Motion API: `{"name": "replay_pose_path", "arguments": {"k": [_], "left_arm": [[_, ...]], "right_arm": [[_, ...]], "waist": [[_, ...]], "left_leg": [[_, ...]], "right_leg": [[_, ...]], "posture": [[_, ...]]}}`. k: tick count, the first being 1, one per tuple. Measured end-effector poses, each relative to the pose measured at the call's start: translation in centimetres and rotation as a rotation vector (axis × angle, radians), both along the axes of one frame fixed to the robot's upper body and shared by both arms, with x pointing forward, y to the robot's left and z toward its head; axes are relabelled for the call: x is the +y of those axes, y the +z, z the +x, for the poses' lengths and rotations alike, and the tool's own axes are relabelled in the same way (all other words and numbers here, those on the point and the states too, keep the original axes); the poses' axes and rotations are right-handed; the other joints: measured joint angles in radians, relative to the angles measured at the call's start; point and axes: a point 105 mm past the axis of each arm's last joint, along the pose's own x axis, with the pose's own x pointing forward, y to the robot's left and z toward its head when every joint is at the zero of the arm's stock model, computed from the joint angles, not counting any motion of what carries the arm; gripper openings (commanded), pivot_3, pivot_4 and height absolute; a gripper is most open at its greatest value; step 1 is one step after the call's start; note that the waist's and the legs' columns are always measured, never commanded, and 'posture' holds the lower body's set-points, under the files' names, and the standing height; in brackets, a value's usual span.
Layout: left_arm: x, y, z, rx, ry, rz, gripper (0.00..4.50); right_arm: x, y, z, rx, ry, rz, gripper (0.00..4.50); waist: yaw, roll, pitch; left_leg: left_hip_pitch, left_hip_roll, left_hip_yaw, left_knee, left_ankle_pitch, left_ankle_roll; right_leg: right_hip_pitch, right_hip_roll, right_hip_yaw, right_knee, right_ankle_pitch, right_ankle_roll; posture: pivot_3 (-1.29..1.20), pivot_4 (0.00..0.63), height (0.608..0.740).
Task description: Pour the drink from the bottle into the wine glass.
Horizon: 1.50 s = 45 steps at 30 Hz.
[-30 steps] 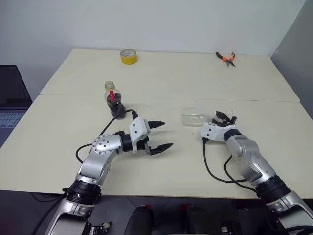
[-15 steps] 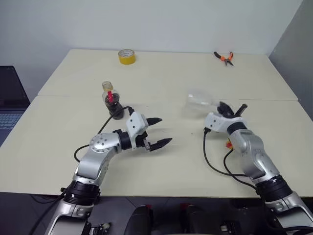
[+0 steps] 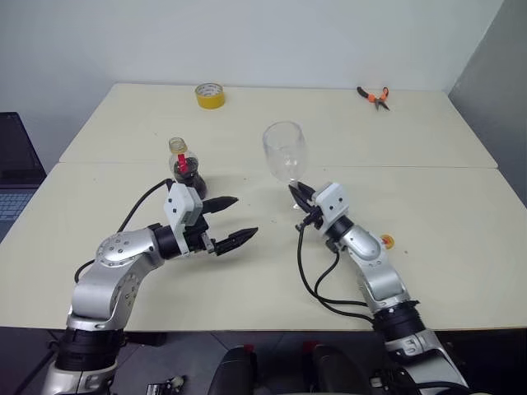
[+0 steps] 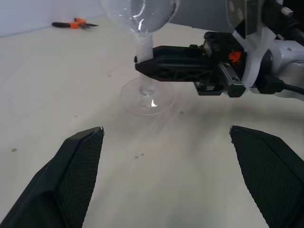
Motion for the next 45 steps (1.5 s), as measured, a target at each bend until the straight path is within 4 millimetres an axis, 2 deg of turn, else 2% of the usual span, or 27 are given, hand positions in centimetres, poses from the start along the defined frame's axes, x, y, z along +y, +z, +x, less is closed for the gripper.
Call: {"name": "replay_pose_path", "arguments": {"k": [5, 11, 13, 15, 24, 35, 45], "left_arm": [[-0.1, 0.3, -0.6, -0.017, 0.0, 0.003, 4.5], [-0.1, 0.5, -0.4, -0.031, 0.026, -0.003, 4.5], [-0.1, 0.6, -0.4, -0.035, 0.029, -0.004, 4.5], [-0.1, 0.7, -0.4, -0.039, 0.028, -0.004, 4.5], [-0.6, 0.6, -0.1, -0.039, 0.013, -0.009, 4.5], [-0.6, 0.4, 0.0, -0.051, 0.017, -0.012, 4.5], [-0.4, 0.1, 0.2, -0.054, 0.021, -0.012, 4.5]], "right_arm": [[1.5, -0.3, 1.5, 0.022, 0.06, 0.049, 0.11], [1.2, -1.6, 2.5, 0.032, 0.053, 0.039, 0.11], [1.0, -2.1, 2.6, 0.043, 0.048, 0.023, 0.83], [0.9, -2.4, 2.7, 0.047, 0.045, 0.016, 1.3], [-0.7, -2.2, 3.3, 0.026, 0.003, -0.007, 4.37], [-1.4, -2.9, 3.3, -0.012, -0.022, -0.16, 4.44], [-1.2, -3.9, 2.9, 0.017, -0.014, -0.217, 4.44]], "waist": [[-0.002, 0.0, 0.0], [-0.002, 0.0, 0.0], [-0.002, 0.0, 0.0], [-0.002, 0.0, 0.0], [-0.001, 0.0, 0.0], [-0.002, 0.0, 0.0], [-0.002, 0.0, 0.0]], "left_leg": [[0.001, 0.0, 0.0, 0.0, 0.0, 0.0], [0.001, 0.0, 0.001, 0.0, 0.0, 0.0], [0.001, 0.0, 0.001, 0.0, 0.0, 0.0], [0.001, 0.0, 0.001, 0.0, 0.0, 0.0], [0.001, 0.0, 0.001, 0.0, 0.0, 0.0], [0.001, 0.0, 0.001, 0.0, 0.0, 0.0], [0.001, 0.0, 0.001, 0.0, 0.0, 0.0]], "right_leg": [[0.0, 0.0, 0.0, 0.001, 0.0, 0.0], [0.0, 0.0, 0.001, 0.001, 0.0, 0.0], [-0.001, 0.0, 0.001, 0.002, 0.0, -0.001], [-0.001, 0.0, 0.001, 0.002, 0.0, -0.001], [-0.001, 0.0, 0.001, 0.002, 0.0, -0.001], [-0.001, 0.0, 0.001, 0.002, 0.0, -0.001], [-0.001, 0.0, 0.001, 0.002, 0.0, -0.001]], "posture": [[0.0, 0.15, 0.74], [0.0, 0.15, 0.74], [0.0, 0.15, 0.74], [0.0, 0.15, 0.74], [0.0, 0.15, 0.74], [0.0, 0.15, 0.74], [0.0, 0.15, 0.74]]}}
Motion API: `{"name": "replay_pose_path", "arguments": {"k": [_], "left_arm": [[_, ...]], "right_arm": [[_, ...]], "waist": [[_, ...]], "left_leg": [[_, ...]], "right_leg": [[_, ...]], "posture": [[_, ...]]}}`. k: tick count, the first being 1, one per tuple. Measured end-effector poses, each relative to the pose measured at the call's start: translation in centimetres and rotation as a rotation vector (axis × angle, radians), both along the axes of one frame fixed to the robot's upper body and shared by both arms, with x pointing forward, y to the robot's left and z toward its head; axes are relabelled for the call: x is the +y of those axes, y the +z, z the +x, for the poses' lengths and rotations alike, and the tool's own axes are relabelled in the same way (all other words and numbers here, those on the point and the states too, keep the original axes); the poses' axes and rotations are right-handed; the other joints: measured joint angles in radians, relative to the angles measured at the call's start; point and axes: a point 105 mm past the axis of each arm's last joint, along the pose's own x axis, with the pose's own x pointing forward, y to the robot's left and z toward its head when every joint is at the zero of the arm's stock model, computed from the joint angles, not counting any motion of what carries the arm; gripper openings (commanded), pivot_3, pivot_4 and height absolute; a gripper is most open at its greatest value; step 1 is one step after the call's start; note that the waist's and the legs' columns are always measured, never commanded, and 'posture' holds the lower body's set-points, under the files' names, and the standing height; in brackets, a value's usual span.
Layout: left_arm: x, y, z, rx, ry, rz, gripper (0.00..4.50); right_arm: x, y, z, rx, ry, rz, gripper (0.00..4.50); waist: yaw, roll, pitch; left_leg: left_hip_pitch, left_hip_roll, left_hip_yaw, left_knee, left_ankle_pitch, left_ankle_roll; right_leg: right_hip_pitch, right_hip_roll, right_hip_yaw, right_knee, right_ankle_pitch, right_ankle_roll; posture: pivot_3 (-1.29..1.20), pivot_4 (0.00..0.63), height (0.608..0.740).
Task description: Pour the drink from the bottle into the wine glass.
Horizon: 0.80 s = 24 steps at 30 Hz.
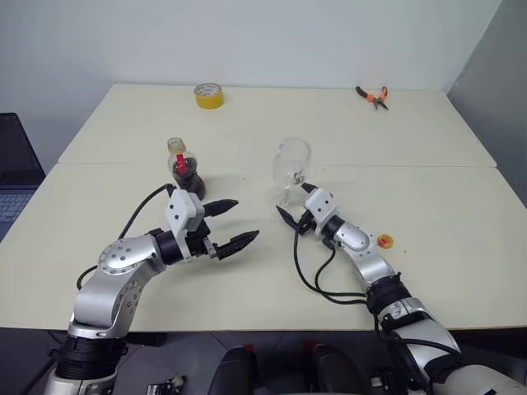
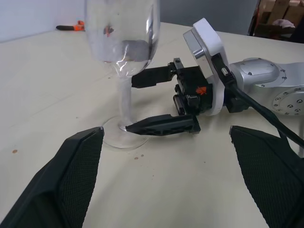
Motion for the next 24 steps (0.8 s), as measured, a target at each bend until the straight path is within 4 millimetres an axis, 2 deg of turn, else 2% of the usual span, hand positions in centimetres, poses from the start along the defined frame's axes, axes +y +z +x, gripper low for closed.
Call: {"name": "replay_pose_path", "arguments": {"k": [8, 13, 21, 24], "left_arm": [[-0.2, -0.2, 0.0, -0.005, -0.005, 0.004, 4.5], [-0.3, -0.2, 0.2, -0.009, 0.006, 0.001, 4.5], [0.3, -0.9, 0.4, -0.002, 0.08, -0.039, 4.5], [1.2, -1.1, 0.5, -0.011, 0.152, -0.061, 4.5]], "right_arm": [[0.1, 0.3, -0.2, 0.028, 0.006, -0.019, 4.44], [-0.3, 0.8, -1.1, 0.048, 0.017, 0.012, 4.44], [-2.8, 3.4, -5.8, 0.084, 0.06, 0.037, 4.44], [-4.1, 5.0, -7.6, 0.068, 0.061, 0.044, 4.44]], "waist": [[0.0, 0.0, 0.0], [0.001, 0.0, 0.0], [0.004, 0.0, 0.0], [0.005, 0.001, 0.0]], "left_leg": [[0.0, 0.0, 0.0, 0.0, 0.0, 0.0], [0.0, 0.0, 0.0, 0.0, 0.0, 0.0], [-0.001, 0.0, -0.001, 0.0, 0.0, 0.0], [-0.001, 0.0, -0.001, 0.0, 0.0, 0.0]], "right_leg": [[0.0, 0.0, 0.0, 0.0, 0.0, 0.0], [0.0, 0.0, 0.0, 0.0, 0.0, 0.0], [0.001, -0.001, -0.001, -0.001, 0.0, 0.0], [0.001, -0.001, -0.001, -0.002, 0.0, 0.0]], "posture": [[0.0, 0.15, 0.74], [0.0, 0.15, 0.74], [0.0, 0.15, 0.74], [0.0, 0.15, 0.74]]}}
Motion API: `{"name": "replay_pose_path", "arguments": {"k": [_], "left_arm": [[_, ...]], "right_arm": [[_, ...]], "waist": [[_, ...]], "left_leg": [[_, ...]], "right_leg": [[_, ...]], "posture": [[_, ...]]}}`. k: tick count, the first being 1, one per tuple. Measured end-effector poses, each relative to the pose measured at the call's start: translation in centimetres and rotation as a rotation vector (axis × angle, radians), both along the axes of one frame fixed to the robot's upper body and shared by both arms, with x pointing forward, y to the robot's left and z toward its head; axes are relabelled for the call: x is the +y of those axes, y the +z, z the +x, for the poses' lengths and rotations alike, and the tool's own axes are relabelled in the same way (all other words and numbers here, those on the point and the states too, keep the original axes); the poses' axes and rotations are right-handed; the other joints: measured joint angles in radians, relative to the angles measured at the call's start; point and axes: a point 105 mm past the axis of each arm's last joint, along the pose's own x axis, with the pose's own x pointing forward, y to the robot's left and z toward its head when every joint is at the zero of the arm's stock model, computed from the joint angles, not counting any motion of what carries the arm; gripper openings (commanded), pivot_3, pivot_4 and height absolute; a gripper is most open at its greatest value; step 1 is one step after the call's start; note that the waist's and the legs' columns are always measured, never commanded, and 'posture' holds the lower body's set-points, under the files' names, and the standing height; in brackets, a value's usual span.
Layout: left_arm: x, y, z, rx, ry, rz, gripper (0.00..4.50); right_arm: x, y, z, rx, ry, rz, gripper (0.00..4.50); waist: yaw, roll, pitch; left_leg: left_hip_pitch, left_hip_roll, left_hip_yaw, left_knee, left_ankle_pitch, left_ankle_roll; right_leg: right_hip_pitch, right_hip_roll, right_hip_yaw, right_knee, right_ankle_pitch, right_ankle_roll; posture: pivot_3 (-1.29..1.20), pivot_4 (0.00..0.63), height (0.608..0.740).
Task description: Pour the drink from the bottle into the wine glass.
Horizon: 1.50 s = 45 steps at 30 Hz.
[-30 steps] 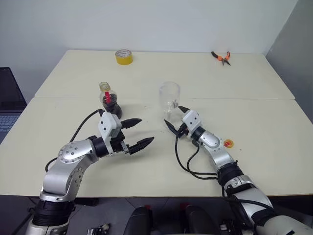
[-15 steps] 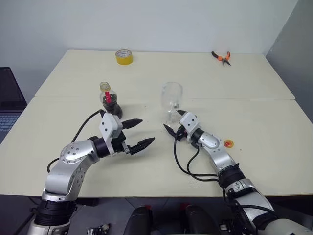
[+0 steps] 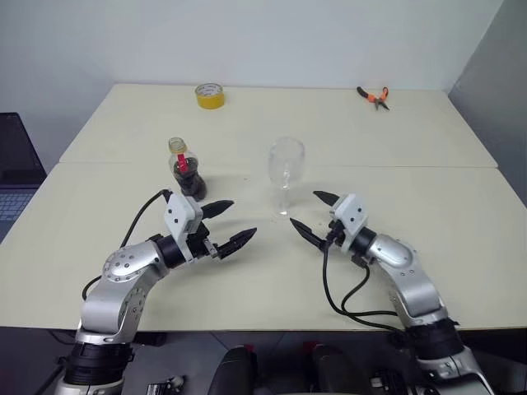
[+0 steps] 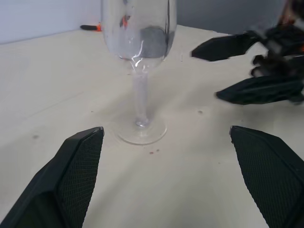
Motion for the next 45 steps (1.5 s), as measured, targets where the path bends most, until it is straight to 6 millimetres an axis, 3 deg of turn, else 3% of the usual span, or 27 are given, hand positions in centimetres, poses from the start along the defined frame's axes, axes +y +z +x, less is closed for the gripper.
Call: {"name": "replay_pose_path", "arguments": {"k": [5, 8, 11, 14, 22, 26, 32, 41, 45], "left_arm": [[1.8, 0.0, -0.2, -0.009, 0.112, -0.019, 4.5], [2.5, 0.3, -0.1, -0.04, 0.179, -0.028, 4.5], [6.0, 0.8, 1.1, -0.103, 0.462, -0.073, 4.5], [7.1, 0.1, 1.7, -0.091, 0.562, -0.069, 4.5], [7.0, 0.3, 4.7, -0.13, 0.692, -0.017, 4.5], [6.3, -0.5, 6.5, -0.094, 0.693, 0.01, 4.5], [6.8, -0.6, 8.6, -0.073, 0.724, 0.005, 4.5], [6.0, -0.3, 10.5, -0.074, 0.708, -0.014, 4.5], [5.6, -0.1, 11.1, -0.088, 0.691, -0.027, 3.26]], "right_arm": [[-1.8, 3.2, -2.4, -0.028, 0.005, 0.037, 4.44], [-1.4, 3.7, -4.1, 0.006, 0.089, 0.039, 4.44], [-0.6, 4.1, -5.8, 0.052, 0.199, 0.03, 4.44], [-0.4, 4.1, -6.1, 0.082, 0.229, 0.032, 4.44], [0.3, 4.8, -6.7, 0.111, 0.317, 0.042, 4.44], [0.8, 5.7, -7.1, 0.094, 0.356, 0.048, 4.44], [1.0, 5.9, -7.1, 0.096, 0.363, 0.043, 4.44], [1.2, 6.2, -7.0, 0.088, 0.368, 0.034, 4.44], [1.1, 6.2, -7.0, 0.087, 0.361, 0.035, 4.5]], "waist": [[0.0, 0.0, 0.0], [0.0, 0.0, 0.0], [0.001, -0.001, 0.0], [0.002, -0.001, 0.0], [0.014, -0.002, 0.0], [0.018, -0.002, 0.0], [0.021, -0.002, 0.0], [0.024, -0.002, 0.0], [0.023, -0.002, 0.0]], "left_leg": [[0.0, 0.0, -0.001, 0.0, 0.0, 0.0], [0.0, 0.0, -0.001, 0.0, 0.0, 0.0], [0.0, 0.0, -0.001, 0.0, 0.0, 0.0], [0.0, 0.0, -0.001, 0.0, 0.0, 0.0], [0.0, -0.001, -0.001, 0.001, 0.0, 0.0], [0.0, 0.0, -0.001, 0.0, 0.0, 0.0], [-0.001, 0.0, -0.001, 0.0, 0.0, 0.0], [-0.001, -0.001, -0.001, 0.001, 0.0, 0.0], [-0.001, 0.0, -0.001, 0.001, 0.0, 0.0]], "right_leg": [[0.001, 0.0, -0.001, -0.001, 0.0, 0.0], [0.001, 0.0, -0.001, -0.002, 0.0, 0.0], [0.002, 0.0, -0.001, -0.002, 0.0, 0.0], [0.002, 0.0, -0.002, -0.003, 0.0, 0.0], [0.002, 0.0, -0.002, -0.003, 0.0, 0.0], [0.002, 0.0, -0.002, -0.003, 0.0, 0.0], [0.001, 0.0, -0.002, -0.003, 0.0, 0.0], [0.001, 0.0, -0.003, -0.003, 0.0, 0.0], [0.001, 0.0, -0.002, -0.003, 0.0, 0.0]], "posture": [[0.0, 0.15, 0.74], [0.0, 0.15, 0.74], [0.0, 0.15, 0.74], [0.0, 0.15, 0.74], [0.0, 0.15, 0.74], [0.0, 0.15, 0.74], [0.0, 0.15, 0.74], [0.0, 0.15, 0.74], [0.0, 0.15, 0.74]]}}
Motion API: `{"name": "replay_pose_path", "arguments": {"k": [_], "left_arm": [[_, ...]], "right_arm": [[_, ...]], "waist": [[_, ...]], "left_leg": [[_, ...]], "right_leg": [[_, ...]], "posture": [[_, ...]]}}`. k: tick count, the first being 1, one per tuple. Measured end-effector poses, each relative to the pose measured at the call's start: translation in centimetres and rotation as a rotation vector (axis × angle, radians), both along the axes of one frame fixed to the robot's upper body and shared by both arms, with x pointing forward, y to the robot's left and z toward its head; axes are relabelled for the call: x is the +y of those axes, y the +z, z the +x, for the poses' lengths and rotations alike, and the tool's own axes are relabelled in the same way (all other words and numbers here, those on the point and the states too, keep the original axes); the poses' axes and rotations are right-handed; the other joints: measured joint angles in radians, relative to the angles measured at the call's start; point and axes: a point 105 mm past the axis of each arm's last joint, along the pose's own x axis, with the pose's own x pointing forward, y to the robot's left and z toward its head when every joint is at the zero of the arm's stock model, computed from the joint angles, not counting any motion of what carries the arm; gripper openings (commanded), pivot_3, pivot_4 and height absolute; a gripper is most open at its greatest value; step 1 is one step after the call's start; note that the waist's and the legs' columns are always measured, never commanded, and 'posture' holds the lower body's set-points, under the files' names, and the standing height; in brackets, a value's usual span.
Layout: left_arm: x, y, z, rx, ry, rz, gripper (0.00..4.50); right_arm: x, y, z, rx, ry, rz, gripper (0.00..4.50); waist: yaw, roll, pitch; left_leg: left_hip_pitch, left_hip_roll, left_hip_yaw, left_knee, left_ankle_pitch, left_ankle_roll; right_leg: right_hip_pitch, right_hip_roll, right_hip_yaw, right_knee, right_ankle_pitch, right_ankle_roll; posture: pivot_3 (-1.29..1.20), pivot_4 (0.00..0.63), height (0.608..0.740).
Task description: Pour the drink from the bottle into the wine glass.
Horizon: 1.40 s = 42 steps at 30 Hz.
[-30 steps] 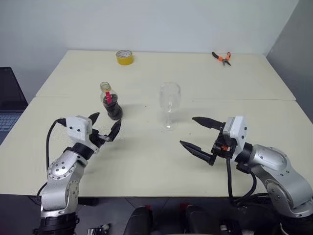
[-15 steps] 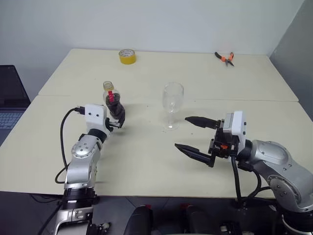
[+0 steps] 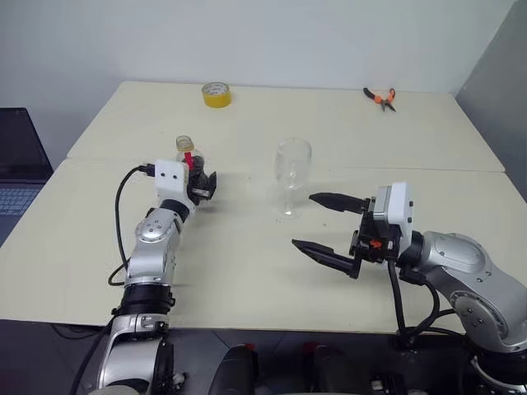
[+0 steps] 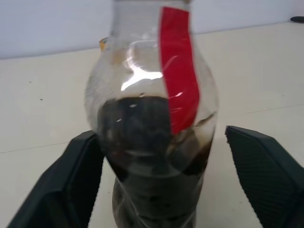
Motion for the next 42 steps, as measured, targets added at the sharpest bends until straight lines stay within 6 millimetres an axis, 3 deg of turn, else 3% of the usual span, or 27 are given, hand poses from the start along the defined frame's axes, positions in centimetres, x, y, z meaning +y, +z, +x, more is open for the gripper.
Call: {"name": "replay_pose_path", "arguments": {"k": [6, 10, 14, 21, 27, 35, 42], "left_arm": [[0.4, -0.6, 0.2, 0.01, 0.008, -0.014, 1.38], [0.4, -0.5, 0.3, 0.009, -0.009, -0.03, 0.79], [-1.3, 0.7, 0.4, -0.022, -0.086, 0.006, 0.72], [-6.7, 6.4, 1.2, -0.21, -0.307, 0.241, 0.64], [-9.5, 6.7, 1.3, -0.272, -0.453, 0.438, 0.64], [-9.6, 9.3, 2.1, -0.414, -0.464, 0.69, 0.63], [-9.4, 8.7, 1.8, -0.481, -0.456, 0.808, 0.63]], "right_arm": [[0.1, -0.1, 0.0, 0.002, 0.0, -0.003, 4.5], [0.0, -0.1, 0.1, -0.003, -0.015, -0.007, 4.5], [-0.4, -0.2, 0.7, -0.01, -0.082, 0.012, 4.5], [-1.4, 0.6, 2.3, -0.081, -0.284, 0.128, 4.5], [-0.8, 0.4, 3.2, -0.099, -0.335, 0.17, 4.5], [1.2, 0.9, 4.7, -0.127, -0.349, 0.235, 4.5], [1.8, 0.8, 5.5, -0.125, -0.366, 0.246, 4.5]], "waist": [[0.001, 0.0, 0.0], [0.001, 0.0, 0.0], [0.001, -0.001, 0.001], [0.002, -0.002, 0.001], [-0.005, -0.002, 0.001], [-0.004, -0.002, 0.001], [-0.003, -0.002, 0.001]], "left_leg": [[0.0, 0.0, 0.0, 0.0, 0.0, 0.0], [0.0, 0.0, 0.0, 0.0, 0.0, 0.0], [-0.001, 0.0, -0.001, 0.001, 0.0, 0.0], [-0.002, -0.001, 0.0, 0.001, 0.001, -0.001], [-0.001, 0.0, 0.001, 0.0, 0.0, -0.001], [-0.003, -0.001, 0.001, 0.0, 0.0, 0.0], [-0.01, -0.001, 0.001, 0.002, 0.001, -0.001]], "right_leg": [[0.0, 0.0, 0.0, 0.0, 0.0, 0.0], [0.0, 0.0, 0.0, 0.0, 0.0, 0.0], [0.0, 0.0, -0.001, 0.0, 0.0, 0.0], [-0.001, 0.0, 0.0, 0.0, 0.0, 0.0], [-0.002, 0.001, 0.001, 0.001, 0.0, 0.0], [-0.005, 0.0, 0.001, 0.001, 0.0, 0.0], [-0.013, 0.0, 0.001, 0.007, 0.0, 0.0]], "posture": [[0.0, 0.15, 0.74], [0.0, 0.15, 0.74], [0.0, 0.15, 0.74], [0.0, 0.15, 0.74], [0.0, 0.15, 0.74], [0.0, 0.15, 0.74], [0.0, 0.15, 0.74]]}}
